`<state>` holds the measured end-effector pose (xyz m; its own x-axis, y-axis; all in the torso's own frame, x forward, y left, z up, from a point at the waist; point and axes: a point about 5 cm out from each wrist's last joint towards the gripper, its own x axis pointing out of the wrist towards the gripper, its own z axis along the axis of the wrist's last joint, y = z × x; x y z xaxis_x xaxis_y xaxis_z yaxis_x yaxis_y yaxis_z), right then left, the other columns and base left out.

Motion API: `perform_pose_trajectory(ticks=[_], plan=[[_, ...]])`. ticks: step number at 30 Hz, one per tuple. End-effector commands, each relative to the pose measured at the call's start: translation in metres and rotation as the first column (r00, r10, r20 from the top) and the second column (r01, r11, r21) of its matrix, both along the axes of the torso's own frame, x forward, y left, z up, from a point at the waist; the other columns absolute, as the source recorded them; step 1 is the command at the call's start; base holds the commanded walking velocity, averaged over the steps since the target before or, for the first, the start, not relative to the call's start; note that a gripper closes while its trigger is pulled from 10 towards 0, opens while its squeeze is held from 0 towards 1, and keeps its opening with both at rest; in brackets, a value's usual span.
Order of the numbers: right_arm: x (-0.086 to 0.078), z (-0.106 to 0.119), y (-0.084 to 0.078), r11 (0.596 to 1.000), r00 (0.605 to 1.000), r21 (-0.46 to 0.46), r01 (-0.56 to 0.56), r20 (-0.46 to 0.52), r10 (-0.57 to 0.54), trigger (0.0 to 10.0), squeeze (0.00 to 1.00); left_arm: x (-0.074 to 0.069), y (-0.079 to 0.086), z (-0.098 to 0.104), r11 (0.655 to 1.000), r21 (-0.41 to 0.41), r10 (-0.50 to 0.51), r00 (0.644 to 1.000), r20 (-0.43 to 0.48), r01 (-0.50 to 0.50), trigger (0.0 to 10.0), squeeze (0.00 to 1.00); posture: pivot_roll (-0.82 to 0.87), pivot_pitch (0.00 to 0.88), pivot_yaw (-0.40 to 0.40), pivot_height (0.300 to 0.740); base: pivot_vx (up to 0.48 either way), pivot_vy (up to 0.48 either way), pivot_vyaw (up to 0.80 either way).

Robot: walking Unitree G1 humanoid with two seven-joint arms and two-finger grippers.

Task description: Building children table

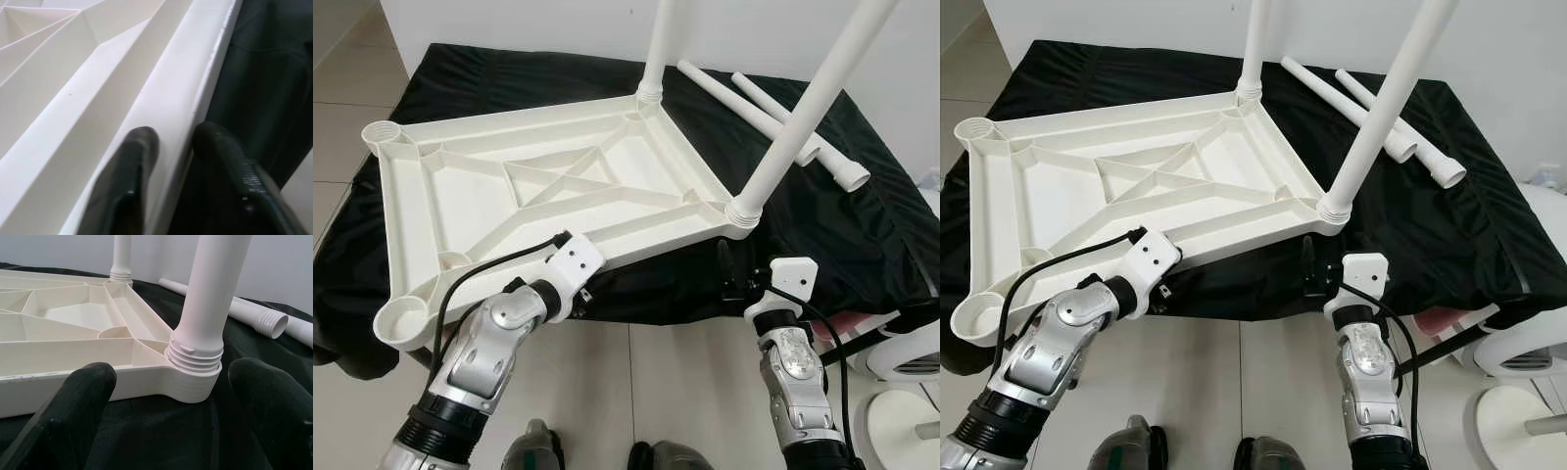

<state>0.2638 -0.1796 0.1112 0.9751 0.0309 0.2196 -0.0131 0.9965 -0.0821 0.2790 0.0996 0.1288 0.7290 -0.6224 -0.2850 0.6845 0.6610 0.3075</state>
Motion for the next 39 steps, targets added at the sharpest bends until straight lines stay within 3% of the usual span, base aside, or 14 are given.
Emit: perform_pose_trajectory(ticks=[1, 2, 9, 10, 11, 13, 14, 17, 18, 19, 20, 26, 31, 39], plan=[[-0.002, -0.002, 0.0, 1.0, 1.0, -0.001, 0.001, -0.014, -0.001, 10.0, 0.0, -0.003, -0.008, 0.002, 0.999, -0.017, -0.051, 0.999, -0.017, 0.05, 1.6, 0.0, 0.02, 0.062, -0.069, 0.74, 0.0, 0.0, 0.0], [-0.002, -0.002, 0.0, 1.0, 1.0, -0.001, 0.001, -0.014, -0.001, 10.0, 0.0, -0.003, -0.009, 0.002, 0.999, -0.014, -0.049, 0.999, -0.016, 0.049, 10.0, 0.0, 0.02, 0.062, -0.069, 0.74, 0.0, 0.0, 0.0], [-0.001, -0.001, 0.0, 1.0, 1.0, -0.003, -0.001, -0.014, 0.001, 10.0, 0.0, -0.003, -0.01, 0.004, 0.998, -0.009, -0.063, 0.998, -0.014, 0.063, 10.0, 0.0, 0.02, 0.062, -0.068, 0.74, 0.0, 0.0, 0.0], [-0.001, -0.001, 0.0, 1.0, 1.0, -0.004, -0.002, -0.014, 0.002, 10.0, 0.0, -0.004, -0.01, 0.004, 0.998, -0.012, -0.068, 0.998, -0.017, 0.068, 7.0, 0.0, 0.02, 0.062, -0.067, 0.74, 0.0, 0.0, 0.0], [-0.001, -0.001, 0.0, 1.0, 1.0, -0.004, -0.002, -0.014, 0.002, 10.0, 0.0, -0.004, -0.01, 0.004, 0.998, -0.012, -0.068, 0.998, -0.017, 0.068, 7.0, 0.0, 0.02, 0.062, -0.067, 0.74, 0.0, 0.0, 0.0], [-0.001, 0.0, 0.001, 1.0, 1.0, -0.003, -0.001, -0.012, 0.001, 10.0, 0.0, -0.003, -0.011, 0.004, 0.998, -0.008, -0.057, 0.998, -0.026, 0.057, 2.1, 0.0, 0.02, 0.061, -0.065, 0.74, 0.0, 0.0, 0.0], [-0.001, 0.0, 0.001, 1.0, 1.0, -0.003, 0.0, -0.011, 0.0, 10.0, 0.0, -0.002, -0.012, 0.003, 0.999, -0.003, -0.048, 0.998, -0.03, 0.048, 2.9, 0.0, 0.02, 0.061, -0.064, 0.74, 0.0, 0.0, 0.0], [-0.001, 0.0, 0.001, 1.0, 1.0, -0.001, 0.001, -0.009, -0.001, 10.0, 0.0, -0.002, -0.014, 0.001, 0.999, 0.001, -0.043, 0.998, -0.035, 0.043, 2.8, 0.0, 0.02, 0.06, -0.063, 0.74, 0.0, 0.0, 0.0], [-0.001, 0.0, 0.002, 1.0, 1.0, -0.001, 0.001, -0.009, -0.001, 10.0, 0.0, -0.002, -0.015, -0.001, 0.999, 0.012, -0.037, 0.999, -0.038, 0.037, 8.9, 0.0, 0.02, 0.06, -0.062, 0.74, 0.0, 0.0, 0.0], [-0.001, 0.0, 0.002, 1.0, 1.0, -0.001, 0.001, -0.009, -0.001, 10.0, 0.0, -0.002, -0.015, -0.001, 0.999, 0.012, -0.037, 0.999, -0.038, 0.037, 8.9, 0.0, 0.02, 0.06, -0.062, 0.74, 0.0, 0.0, 0.0], [-0.001, 0.0, 0.002, 1.0, 1.0, -0.001, 0.001, -0.008, -0.001, 10.0, 0.0, -0.002, -0.015, -0.002, 0.999, 0.02, -0.033, 0.998, -0.044, 0.034, 10.0, 0.0, 0.02, 0.06, -0.062, 0.74, 0.0, 0.0, 0.0], [-0.001, 0.001, 0.002, 1.0, 1.0, 0.001, 0.003, -0.006, -0.003, 10.0, 0.0, -0.001, -0.016, -0.004, 0.998, 0.052, -0.024, 0.999, -0.045, 0.026, 10.0, 0.0, 0.02, 0.062, -0.059, 0.74, 0.0, 0.0, 0.0], [-0.001, 0.001, 0.003, 1.0, 1.0, 0.004, 0.005, -0.007, -0.005, 10.0, 0.0, 0.011, -0.011, -0.003, 0.991, 0.085, 0.103, 0.993, -0.055, -0.099, 10.0, 0.0, 0.02, 0.064, -0.054, 0.74, 0.0, 0.0, 0.0], [-0.001, 0.001, 0.004, 1.0, 1.0, 0.01, 0.008, -0.005, -0.008, 10.0, 0.0, 0.019, -0.01, -0.002, 0.979, 0.086, 0.192, 0.979, -0.064, -0.186, 10.0, 0.0, 0.02, 0.065, -0.052, 0.74, 0.0, 0.0, 0.0]])
